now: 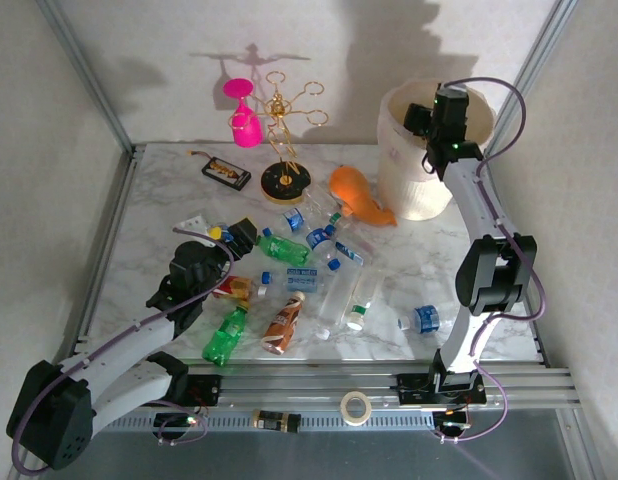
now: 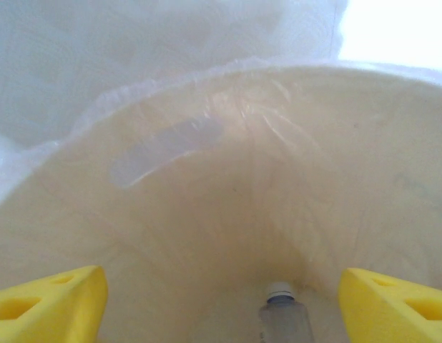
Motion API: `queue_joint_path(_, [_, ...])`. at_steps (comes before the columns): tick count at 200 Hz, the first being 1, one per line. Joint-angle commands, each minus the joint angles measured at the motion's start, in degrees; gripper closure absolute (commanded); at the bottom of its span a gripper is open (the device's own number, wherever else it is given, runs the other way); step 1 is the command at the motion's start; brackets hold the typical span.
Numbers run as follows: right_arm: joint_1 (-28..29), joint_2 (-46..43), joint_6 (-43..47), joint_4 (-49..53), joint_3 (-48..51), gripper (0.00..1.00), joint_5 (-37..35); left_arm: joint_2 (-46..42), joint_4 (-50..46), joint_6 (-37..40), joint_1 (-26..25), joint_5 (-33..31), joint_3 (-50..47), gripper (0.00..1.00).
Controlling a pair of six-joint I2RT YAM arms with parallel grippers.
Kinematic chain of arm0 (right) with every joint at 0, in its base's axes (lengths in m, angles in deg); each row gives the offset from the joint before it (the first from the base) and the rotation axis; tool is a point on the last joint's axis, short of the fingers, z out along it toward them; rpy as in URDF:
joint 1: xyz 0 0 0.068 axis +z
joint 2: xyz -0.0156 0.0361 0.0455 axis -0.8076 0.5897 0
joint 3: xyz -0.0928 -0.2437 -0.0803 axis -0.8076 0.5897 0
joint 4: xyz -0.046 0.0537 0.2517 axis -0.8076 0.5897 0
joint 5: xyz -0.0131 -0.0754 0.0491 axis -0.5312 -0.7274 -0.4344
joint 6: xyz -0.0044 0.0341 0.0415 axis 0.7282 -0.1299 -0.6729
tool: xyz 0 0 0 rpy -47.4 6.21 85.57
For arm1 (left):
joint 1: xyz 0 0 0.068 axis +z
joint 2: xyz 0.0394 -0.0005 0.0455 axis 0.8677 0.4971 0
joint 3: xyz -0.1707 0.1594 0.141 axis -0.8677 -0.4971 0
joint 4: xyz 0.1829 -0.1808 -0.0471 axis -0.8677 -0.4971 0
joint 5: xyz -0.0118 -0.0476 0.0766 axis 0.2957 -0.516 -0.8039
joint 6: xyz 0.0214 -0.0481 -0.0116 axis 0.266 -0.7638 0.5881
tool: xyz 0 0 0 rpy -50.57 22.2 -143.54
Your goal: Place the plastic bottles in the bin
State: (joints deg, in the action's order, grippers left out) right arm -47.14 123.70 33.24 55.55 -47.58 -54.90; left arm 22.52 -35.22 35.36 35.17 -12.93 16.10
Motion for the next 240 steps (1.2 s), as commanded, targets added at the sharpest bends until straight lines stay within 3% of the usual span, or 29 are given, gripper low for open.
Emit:
queue_joint_path(1, [-0.4, -0.8, 0.2, 1.5, -3.8, 0.14, 1.1, -1.3, -0.5, -0.6, 0.4, -1.5, -0.4, 0.0])
queue_joint_path(51, [-0.3, -7.6, -0.4, 0.6, -4.2, 0.09, 1.7, -1.0, -1.1, -1.0, 0.5, -2.0, 0.8, 0.0])
queue_joint_path(115, [1.5, -21.0, -2.9, -3.3, 4.9, 0.01, 8.6, 0.1, 0.2, -1.0, 1.2, -0.8, 1.9, 0.01])
queue_joint_path(215, [13.3, -44.9, -9.5, -11.9, 40.6, 0.01, 22.9, 6.1, 3.2, -4.3, 1.9, -2.2, 4.8, 0.01])
queue_joint_path(240, [16.9, -48.3, -12.3, -12.2, 48.8, 0.01, 23.8, 7.9, 3.9, -5.5, 2.0, -2.5, 5.2, 0.0])
